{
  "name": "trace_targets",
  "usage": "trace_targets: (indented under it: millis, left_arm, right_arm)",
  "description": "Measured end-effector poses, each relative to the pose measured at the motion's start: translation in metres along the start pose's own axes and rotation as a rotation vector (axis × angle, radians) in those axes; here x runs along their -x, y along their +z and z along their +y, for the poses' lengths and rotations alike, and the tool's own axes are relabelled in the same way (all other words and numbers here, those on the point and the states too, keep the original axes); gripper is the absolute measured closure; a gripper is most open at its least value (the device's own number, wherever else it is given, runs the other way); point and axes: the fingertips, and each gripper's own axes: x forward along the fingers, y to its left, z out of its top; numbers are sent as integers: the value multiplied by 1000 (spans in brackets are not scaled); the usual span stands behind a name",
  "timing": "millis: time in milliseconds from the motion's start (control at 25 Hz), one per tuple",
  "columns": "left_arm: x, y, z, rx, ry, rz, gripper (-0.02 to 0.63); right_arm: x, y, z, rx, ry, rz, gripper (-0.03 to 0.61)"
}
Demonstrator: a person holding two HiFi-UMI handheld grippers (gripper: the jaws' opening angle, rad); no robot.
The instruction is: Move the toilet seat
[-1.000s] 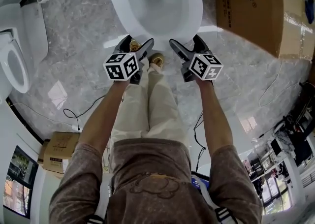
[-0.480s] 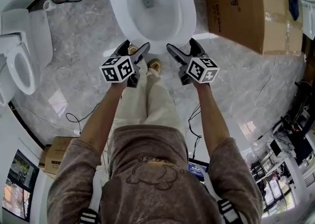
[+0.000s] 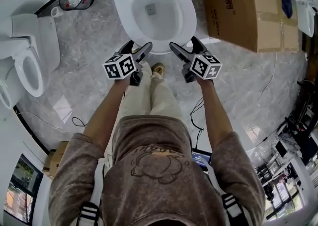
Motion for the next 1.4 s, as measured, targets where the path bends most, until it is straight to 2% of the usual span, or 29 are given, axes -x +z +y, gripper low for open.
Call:
trace_targets:
  millis: [360, 680, 920, 1200, 1400]
  left_arm:
    - [12, 33, -17, 21, -16, -17, 193]
    - [25, 64, -32, 23, -74, -48, 193]
    - [30, 86, -41, 41, -91, -93, 192]
    - [35, 113, -48, 82, -103, -188, 190]
    - [39, 129, -56, 70, -107, -227, 183]
  right_arm:
    - [5, 36, 20, 4, 21, -10, 40]
    - [8, 72, 38, 26, 28, -52, 44]
    - [9, 97, 45, 23, 47, -76, 63]
    - [10, 125, 54, 27, 115, -94, 66]
    - [9, 142, 61, 59, 147, -72, 75]
